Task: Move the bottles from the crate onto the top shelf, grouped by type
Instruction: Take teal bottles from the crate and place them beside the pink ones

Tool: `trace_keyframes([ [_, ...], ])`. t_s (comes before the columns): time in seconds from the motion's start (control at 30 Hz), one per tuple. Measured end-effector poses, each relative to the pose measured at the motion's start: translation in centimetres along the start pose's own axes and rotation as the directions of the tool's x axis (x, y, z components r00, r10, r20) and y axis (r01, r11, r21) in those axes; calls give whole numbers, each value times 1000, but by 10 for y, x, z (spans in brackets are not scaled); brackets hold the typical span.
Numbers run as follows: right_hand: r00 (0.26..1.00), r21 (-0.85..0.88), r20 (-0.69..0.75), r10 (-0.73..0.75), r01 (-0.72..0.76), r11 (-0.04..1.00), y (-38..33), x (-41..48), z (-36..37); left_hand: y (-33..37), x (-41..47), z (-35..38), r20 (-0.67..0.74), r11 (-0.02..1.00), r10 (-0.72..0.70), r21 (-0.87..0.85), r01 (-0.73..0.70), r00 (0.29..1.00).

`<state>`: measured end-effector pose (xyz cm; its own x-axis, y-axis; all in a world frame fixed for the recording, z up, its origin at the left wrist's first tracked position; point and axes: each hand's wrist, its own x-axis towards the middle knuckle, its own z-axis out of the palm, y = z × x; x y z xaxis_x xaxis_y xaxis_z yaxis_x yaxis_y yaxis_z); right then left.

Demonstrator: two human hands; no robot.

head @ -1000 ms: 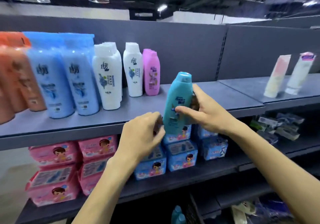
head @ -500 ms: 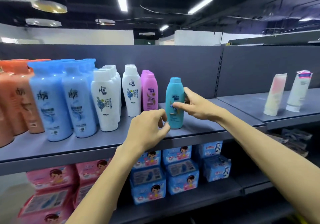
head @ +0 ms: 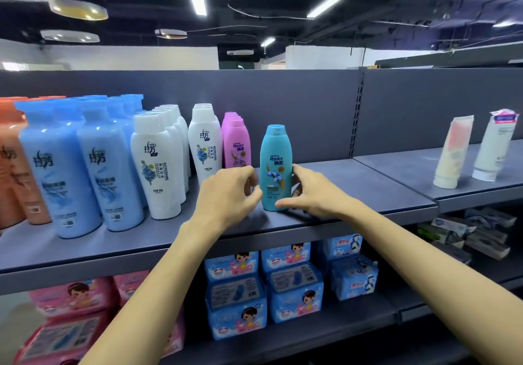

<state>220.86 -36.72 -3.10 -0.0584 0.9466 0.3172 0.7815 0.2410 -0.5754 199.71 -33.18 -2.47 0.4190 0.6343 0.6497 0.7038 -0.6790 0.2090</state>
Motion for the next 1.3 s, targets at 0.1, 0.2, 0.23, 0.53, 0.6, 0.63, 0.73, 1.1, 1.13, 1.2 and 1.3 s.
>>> trace_keyframes([
  [0.1, 1000, -26, 2, 2, -2, 1000, 6, 12, 0, -5, 11, 10, 0, 999, -29, 42, 29, 1000],
  [0.2, 1000, -31, -6, 29, -29, 999, 15, 28, 1, -11, 24, 20, 6, 993, -70, 93, 69, 998],
  [0.23, 999, -27, -11, 41, -41, 999, 18, 34, 1, -13, 29, 23, 11, 991, -84, 103, 82, 996],
  [0.53, 996, 5, -19, 88, -88, 996, 36, 91, 6, -17, 57, 49, -121, 940, -182, 271, 209, 976],
  [0.6, 994, 23, -19, 106, -106, 994, 40, 105, 9, -19, 58, 55, -145, 931, -190, 287, 225, 971],
  [0.63, 993, 23, -20, 113, -112, 993, 41, 111, 10, -20, 58, 57, -145, 931, -184, 292, 220, 972],
  [0.73, 990, 18, -21, 137, -136, 990, 46, 130, 16, -25, 61, 60, -150, 932, -146, 310, 187, 978],
  [1.1, 975, 5, -95, 202, -203, 979, 46, 161, 30, -26, 61, 62, -170, 954, -135, 244, 175, 976],
  [1.13, 972, 3, -108, 210, -211, 978, 46, 162, 32, -26, 61, 63, -170, 956, -132, 240, 171, 977],
  [1.2, 966, 5, -136, 221, -223, 975, 46, 165, 37, -26, 60, 63, -170, 959, -124, 232, 162, 978],
  [1.3, 952, 30, -184, 245, -243, 969, 48, 168, 44, -26, 60, 62, -171, 958, -131, 233, 169, 977],
])
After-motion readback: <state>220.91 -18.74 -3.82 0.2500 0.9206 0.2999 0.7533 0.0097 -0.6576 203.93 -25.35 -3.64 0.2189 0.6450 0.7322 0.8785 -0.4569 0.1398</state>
